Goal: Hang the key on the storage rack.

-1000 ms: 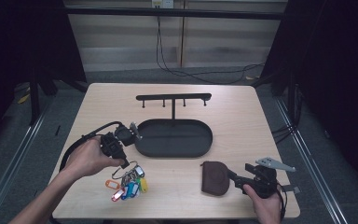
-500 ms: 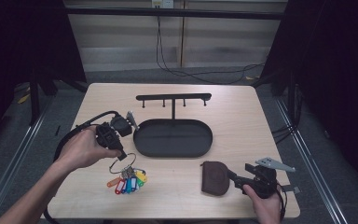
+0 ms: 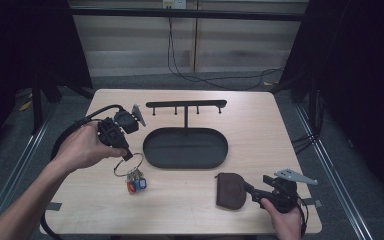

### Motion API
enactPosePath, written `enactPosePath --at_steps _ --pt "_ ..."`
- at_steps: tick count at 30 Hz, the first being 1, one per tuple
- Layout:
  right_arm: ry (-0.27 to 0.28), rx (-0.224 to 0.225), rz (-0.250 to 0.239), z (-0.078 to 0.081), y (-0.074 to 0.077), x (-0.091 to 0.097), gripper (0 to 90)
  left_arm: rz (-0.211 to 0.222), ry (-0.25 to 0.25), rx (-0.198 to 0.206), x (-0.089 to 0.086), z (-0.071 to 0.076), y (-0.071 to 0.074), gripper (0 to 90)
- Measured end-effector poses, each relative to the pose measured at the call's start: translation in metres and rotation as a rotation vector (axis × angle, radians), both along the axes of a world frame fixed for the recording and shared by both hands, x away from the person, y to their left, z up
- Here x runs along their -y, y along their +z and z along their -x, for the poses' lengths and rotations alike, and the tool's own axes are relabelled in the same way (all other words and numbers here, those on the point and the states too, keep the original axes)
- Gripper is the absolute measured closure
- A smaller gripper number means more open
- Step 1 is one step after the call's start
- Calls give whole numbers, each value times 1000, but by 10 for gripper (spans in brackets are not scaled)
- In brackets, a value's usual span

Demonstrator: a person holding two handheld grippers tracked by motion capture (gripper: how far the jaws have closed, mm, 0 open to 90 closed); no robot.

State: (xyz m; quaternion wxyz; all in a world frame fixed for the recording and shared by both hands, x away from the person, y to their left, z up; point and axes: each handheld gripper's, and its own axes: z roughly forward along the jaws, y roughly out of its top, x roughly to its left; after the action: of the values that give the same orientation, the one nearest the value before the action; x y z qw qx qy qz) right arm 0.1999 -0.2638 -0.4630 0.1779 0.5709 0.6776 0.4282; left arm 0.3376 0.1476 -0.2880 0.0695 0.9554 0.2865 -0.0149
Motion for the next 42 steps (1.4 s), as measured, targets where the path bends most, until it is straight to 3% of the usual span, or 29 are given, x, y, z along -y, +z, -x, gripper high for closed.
enactPosePath --at_steps 8,18,28,39,41,42 --pt "5 -3 -6 0 0 0 156 20 9 10 -4 -7 18 882" --pt "10 0 -3 0 0 -1 141 35 20 4 -3 -19 23 882" --pt "15 -4 -2 -1 0 -2 141 25 26 28 13 -31 36 883" --pt "32 -10 10 1 -1 -3 141 36 55 -18 20 -53 39 883" --pt "32 -11 12 0 -1 -3 142 7 49 -20 24 -59 41 883" --pt "32 -11 10 0 -1 -4 142 15 54 -17 26 -62 42 883"
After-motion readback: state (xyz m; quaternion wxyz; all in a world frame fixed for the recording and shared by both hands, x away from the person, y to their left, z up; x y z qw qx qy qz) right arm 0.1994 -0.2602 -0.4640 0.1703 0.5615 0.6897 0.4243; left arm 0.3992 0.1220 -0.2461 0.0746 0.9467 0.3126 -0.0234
